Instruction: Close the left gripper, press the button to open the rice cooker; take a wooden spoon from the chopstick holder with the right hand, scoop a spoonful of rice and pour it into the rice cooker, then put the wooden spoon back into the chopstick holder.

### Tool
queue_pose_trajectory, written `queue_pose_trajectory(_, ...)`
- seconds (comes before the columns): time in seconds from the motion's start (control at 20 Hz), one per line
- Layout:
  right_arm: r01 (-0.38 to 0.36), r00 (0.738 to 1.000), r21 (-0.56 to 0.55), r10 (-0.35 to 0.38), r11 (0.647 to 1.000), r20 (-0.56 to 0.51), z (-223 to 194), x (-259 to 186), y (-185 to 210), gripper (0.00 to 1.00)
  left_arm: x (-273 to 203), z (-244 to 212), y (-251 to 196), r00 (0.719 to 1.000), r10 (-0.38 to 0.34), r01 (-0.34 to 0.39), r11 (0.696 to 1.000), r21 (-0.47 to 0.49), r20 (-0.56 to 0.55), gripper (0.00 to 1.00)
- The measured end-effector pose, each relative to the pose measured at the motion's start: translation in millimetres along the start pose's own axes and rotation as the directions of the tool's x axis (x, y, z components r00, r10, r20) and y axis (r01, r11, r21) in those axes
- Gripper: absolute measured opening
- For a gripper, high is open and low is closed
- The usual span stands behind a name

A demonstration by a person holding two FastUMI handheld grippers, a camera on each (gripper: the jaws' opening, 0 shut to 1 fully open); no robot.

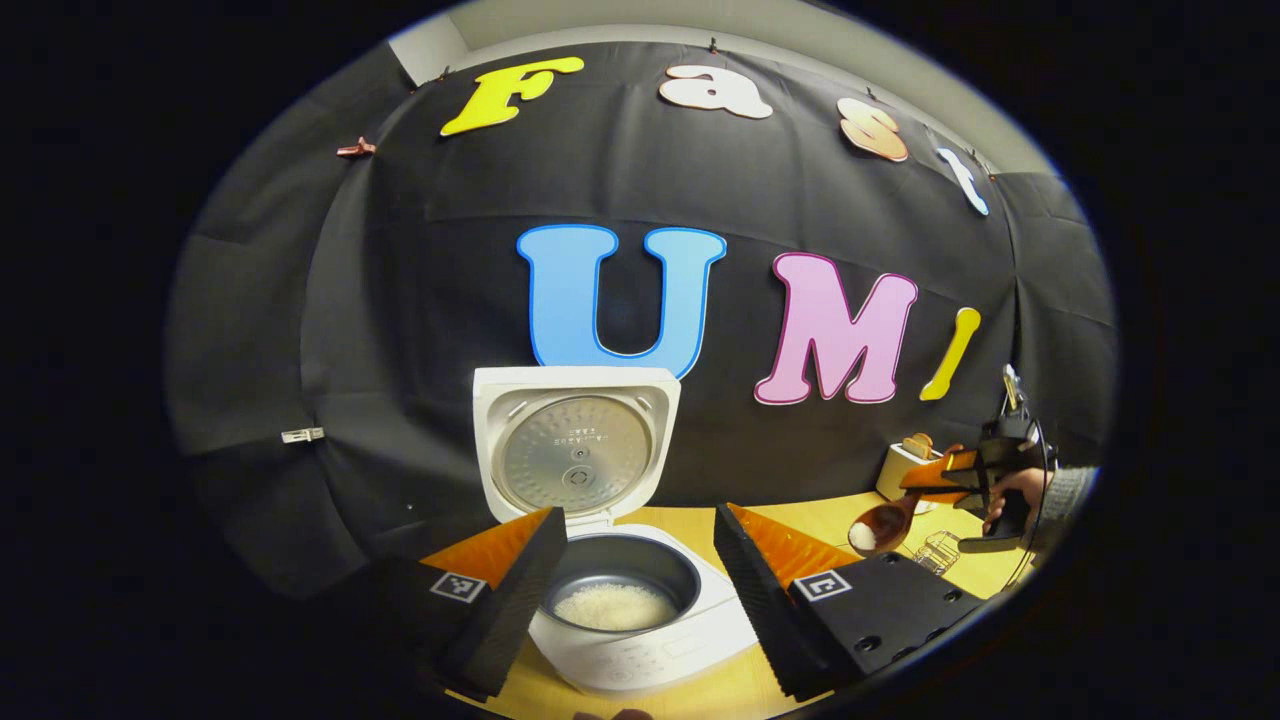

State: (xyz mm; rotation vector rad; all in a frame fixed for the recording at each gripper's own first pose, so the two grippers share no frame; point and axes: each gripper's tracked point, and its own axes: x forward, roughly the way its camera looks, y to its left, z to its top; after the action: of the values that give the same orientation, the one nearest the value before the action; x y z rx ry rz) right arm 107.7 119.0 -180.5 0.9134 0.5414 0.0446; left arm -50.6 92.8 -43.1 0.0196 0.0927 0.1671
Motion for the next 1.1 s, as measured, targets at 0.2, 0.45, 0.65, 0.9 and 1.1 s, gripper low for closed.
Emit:
queue_pose_trajectory(0.2,-0.105,0.993,0.029,0.107,0.994,-0.051,-26.9,12.0,72.8,0.16,-9.5,-5.1,13.4,1.0,0.017,-0.017,0.999,-0.03,-0.006,0.95)
queue_pose_trajectory(0.45,-0.171,0.976,-0.002,0.169,0.985,-0.134,-81.5,36.1,137.7,0.16,-18.9,-5.7,33.6,0.999,0.04,-0.04,0.998,-0.056,-0.003,0.95)
queue_pose_trajectory(0.65,-0.217,0.964,-0.068,0.202,0.974,-0.174,-120.7,54.2,178.2,0.16,-23.8,-7.8,49.9,0.999,0.053,-0.053,0.996,-0.074,0.001,0.96)
queue_pose_trajectory(0.9,-0.202,0.963,-0.253,0.146,0.946,-0.226,-175.0,91.6,187.7,0.16,-22.8,-18.4,68.7,0.998,0.07,-0.07,0.992,-0.106,-0.007,0.95)
queue_pose_trajectory(1.1,-0.225,0.958,-0.33,0.146,0.917,-0.248,-201.7,99.0,196.5,0.16,-18.6,-20.5,75.3,0.997,0.075,-0.075,0.989,-0.125,-0.002,0.95)
